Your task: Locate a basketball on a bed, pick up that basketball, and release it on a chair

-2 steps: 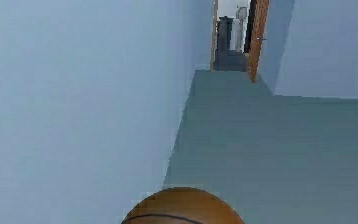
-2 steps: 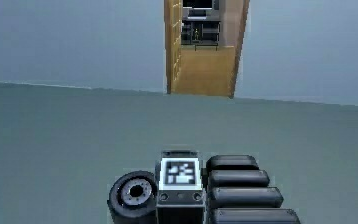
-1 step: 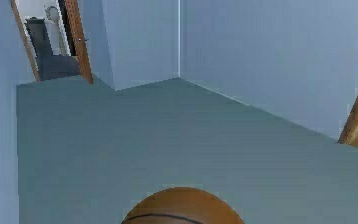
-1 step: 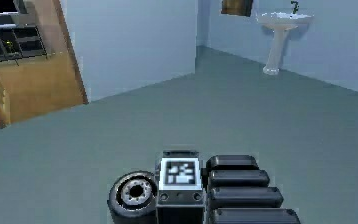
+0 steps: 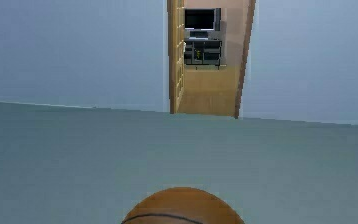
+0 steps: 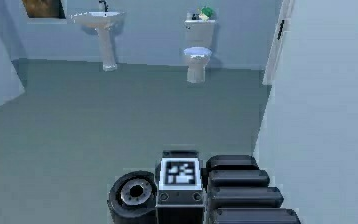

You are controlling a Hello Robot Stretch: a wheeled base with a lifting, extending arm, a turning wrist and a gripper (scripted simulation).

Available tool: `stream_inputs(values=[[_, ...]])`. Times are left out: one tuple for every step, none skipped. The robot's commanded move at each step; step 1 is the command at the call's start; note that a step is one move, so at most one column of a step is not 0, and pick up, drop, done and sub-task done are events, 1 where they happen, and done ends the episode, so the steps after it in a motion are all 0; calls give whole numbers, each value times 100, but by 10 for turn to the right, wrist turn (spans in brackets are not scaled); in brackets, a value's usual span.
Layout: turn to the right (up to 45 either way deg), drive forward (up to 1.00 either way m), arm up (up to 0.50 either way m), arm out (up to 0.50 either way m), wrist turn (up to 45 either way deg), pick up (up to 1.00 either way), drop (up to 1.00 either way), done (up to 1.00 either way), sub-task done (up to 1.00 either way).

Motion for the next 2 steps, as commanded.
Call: stream_inputs(values=[[60,0,0,0,0,0,0,0,0],[0,5,0,0,0,0,0,0,0]])
